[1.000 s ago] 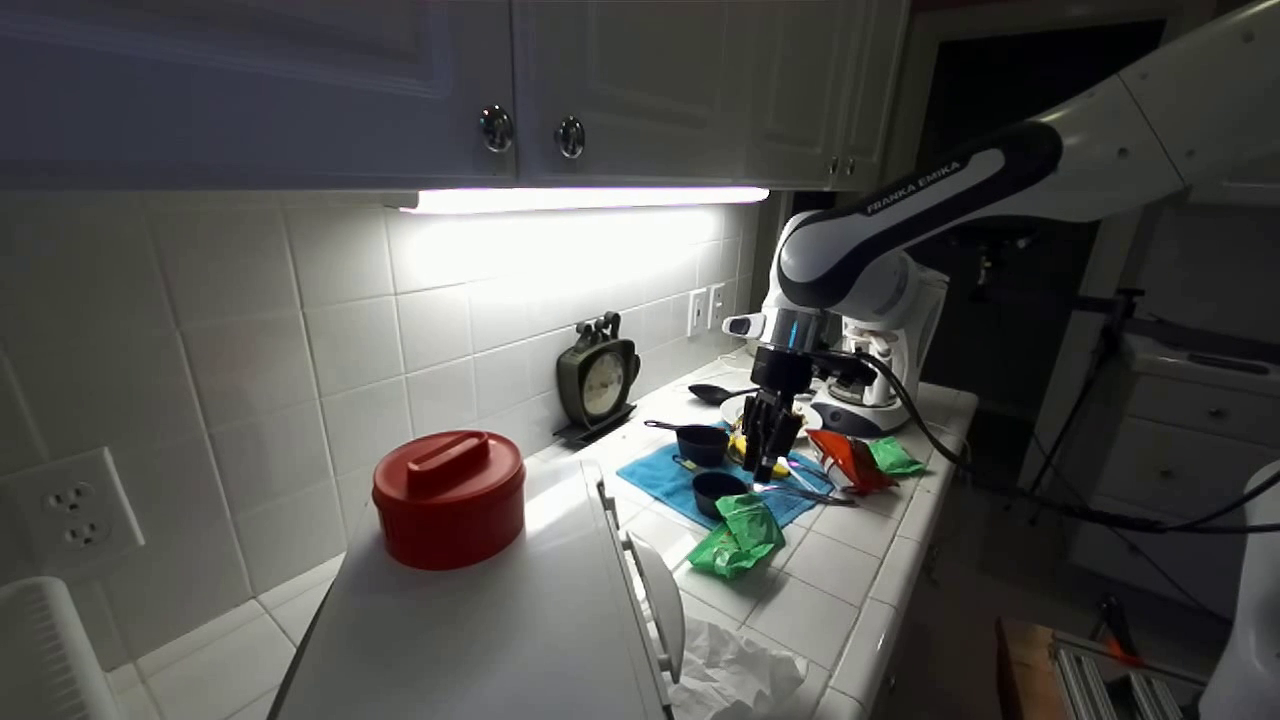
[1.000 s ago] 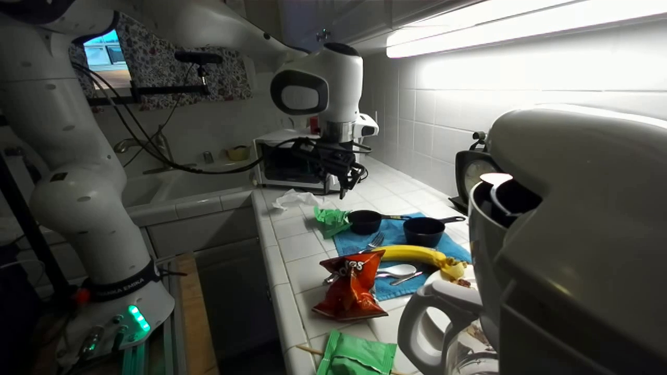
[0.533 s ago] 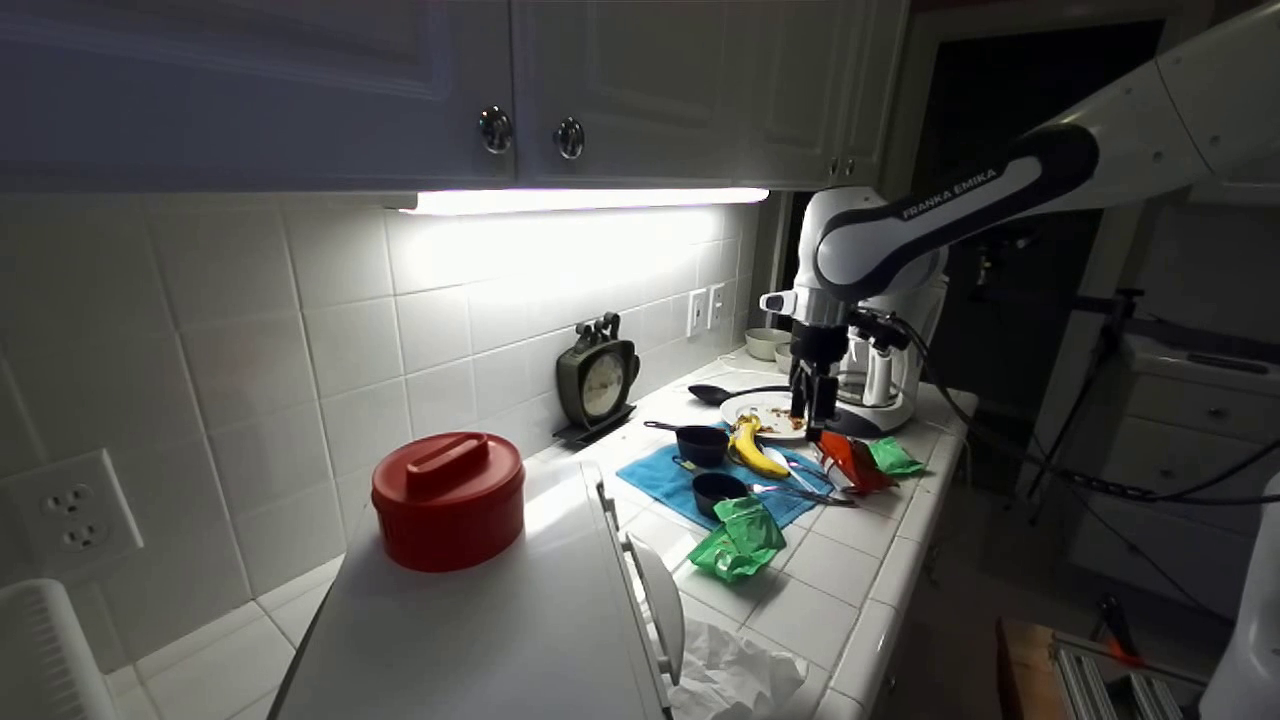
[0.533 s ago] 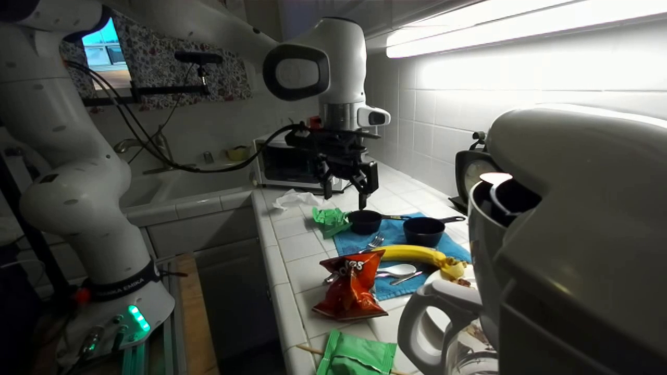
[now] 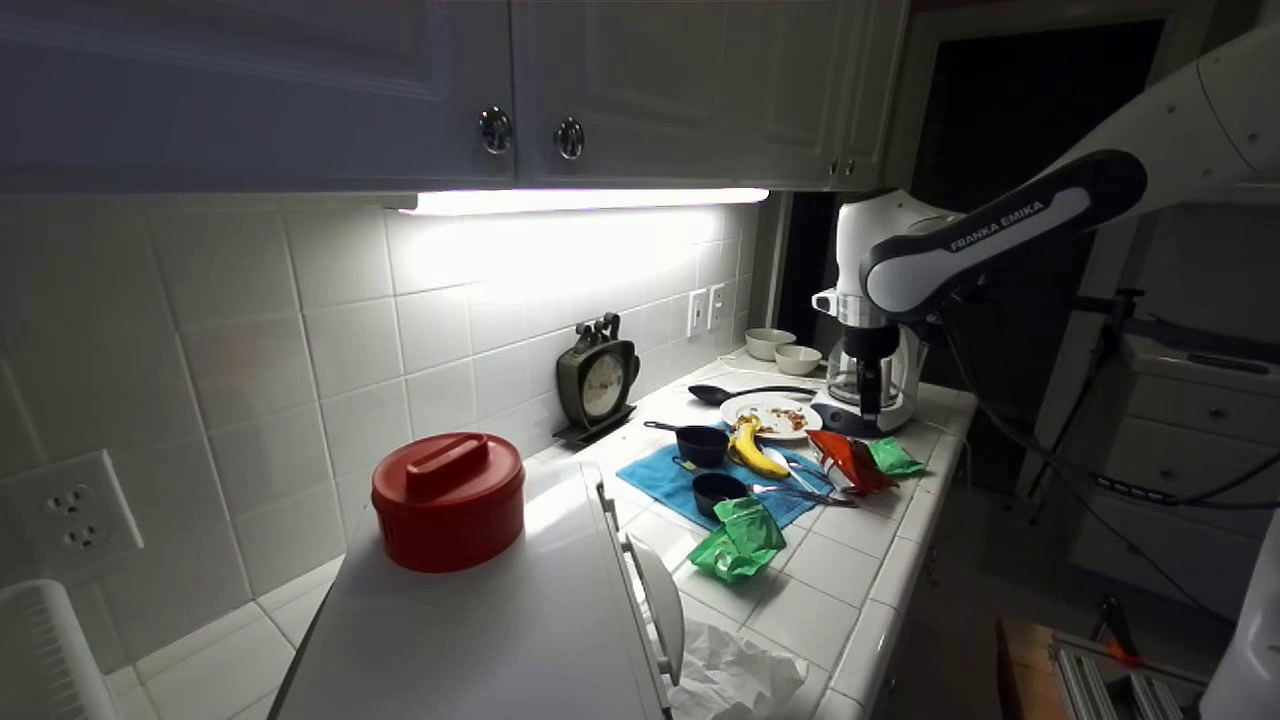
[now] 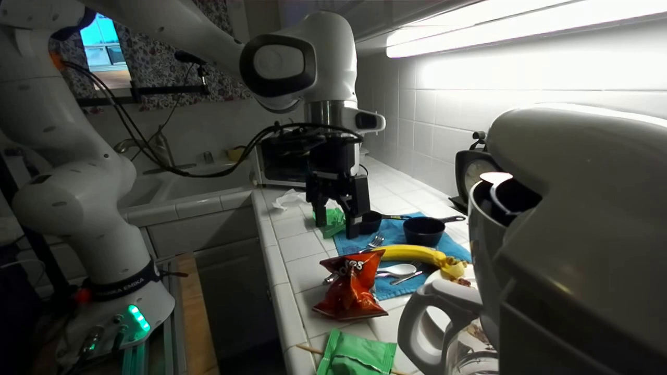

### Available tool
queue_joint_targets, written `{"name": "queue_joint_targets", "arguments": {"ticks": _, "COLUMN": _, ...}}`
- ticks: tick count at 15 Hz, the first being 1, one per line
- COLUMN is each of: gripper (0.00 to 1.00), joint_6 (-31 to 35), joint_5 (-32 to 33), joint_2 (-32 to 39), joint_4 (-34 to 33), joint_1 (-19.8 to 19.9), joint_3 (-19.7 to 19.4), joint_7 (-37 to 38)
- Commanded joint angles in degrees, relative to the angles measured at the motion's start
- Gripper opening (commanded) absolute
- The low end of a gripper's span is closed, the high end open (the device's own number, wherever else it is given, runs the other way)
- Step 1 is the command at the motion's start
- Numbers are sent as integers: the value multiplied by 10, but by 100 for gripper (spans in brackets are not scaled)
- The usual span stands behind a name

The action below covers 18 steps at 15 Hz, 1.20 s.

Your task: Move all the small green packets to the left edge of the blue towel and move the doritos to the right edge of the towel

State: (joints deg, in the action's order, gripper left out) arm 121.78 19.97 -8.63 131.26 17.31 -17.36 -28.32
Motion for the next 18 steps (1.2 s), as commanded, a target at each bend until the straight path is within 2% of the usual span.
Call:
{"name": "queue_joint_targets", "arguments": {"ticks": 1, "gripper": 100, "joint_6": 38, "joint_5": 17, "joint_2": -32, "joint_4": 60, "joint_1": 19, "joint_3": -22, "joint_7": 38}}
{"name": "queue_joint_targets", "arguments": {"ticks": 7, "gripper": 100, "joint_6": 208, "joint_5": 37, "joint_2": -36, "joint_4": 132, "joint_1": 57, "joint_3": -68, "joint_7": 19}}
{"name": "queue_joint_targets", "arguments": {"ticks": 10, "gripper": 100, "joint_6": 273, "joint_5": 21, "joint_2": -25, "joint_4": 153, "joint_1": 67, "joint_3": -89, "joint_7": -14}}
{"name": "queue_joint_targets", "arguments": {"ticks": 18, "gripper": 100, "joint_6": 367, "joint_5": 3, "joint_2": 16, "joint_4": 173, "joint_1": 74, "joint_3": -121, "joint_7": -87}}
